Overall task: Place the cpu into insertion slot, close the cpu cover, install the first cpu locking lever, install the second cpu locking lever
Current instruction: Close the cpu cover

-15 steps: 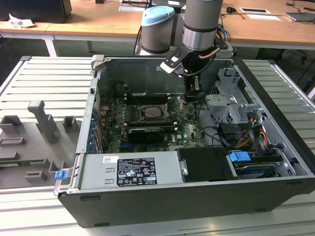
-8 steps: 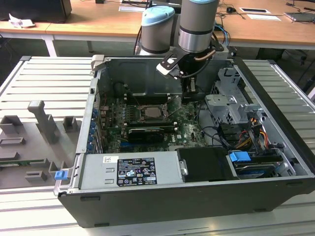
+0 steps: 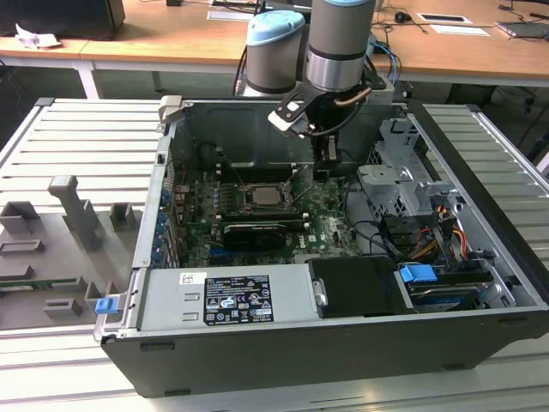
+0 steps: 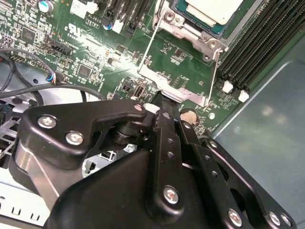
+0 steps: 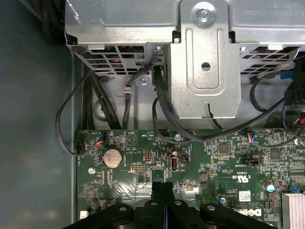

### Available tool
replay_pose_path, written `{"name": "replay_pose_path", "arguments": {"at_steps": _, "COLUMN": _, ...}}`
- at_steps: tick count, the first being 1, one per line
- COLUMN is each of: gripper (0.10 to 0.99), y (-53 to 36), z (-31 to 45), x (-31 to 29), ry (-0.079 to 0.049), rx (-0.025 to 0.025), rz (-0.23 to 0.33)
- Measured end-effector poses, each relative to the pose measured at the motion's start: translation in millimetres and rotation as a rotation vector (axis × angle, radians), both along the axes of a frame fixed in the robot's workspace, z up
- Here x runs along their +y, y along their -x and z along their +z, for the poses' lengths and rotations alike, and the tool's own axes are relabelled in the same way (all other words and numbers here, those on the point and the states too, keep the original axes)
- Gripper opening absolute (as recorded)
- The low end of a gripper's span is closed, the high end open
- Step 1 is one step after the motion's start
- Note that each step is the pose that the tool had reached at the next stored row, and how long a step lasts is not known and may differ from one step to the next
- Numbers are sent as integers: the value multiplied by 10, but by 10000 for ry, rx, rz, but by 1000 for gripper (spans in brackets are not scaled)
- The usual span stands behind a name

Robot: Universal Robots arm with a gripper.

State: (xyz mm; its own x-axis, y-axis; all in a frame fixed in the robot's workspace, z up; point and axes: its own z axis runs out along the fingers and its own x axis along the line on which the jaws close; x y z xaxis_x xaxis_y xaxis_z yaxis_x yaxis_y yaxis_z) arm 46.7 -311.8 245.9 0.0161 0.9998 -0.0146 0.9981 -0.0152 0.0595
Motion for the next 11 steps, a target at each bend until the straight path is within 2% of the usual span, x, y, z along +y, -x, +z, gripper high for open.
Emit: {"name": "replay_pose_path", "arguments": {"at_steps": 11, "gripper": 106, "y": 49, "z": -1, "x": 1, "ry": 0, "rx": 0, "rz": 1}}
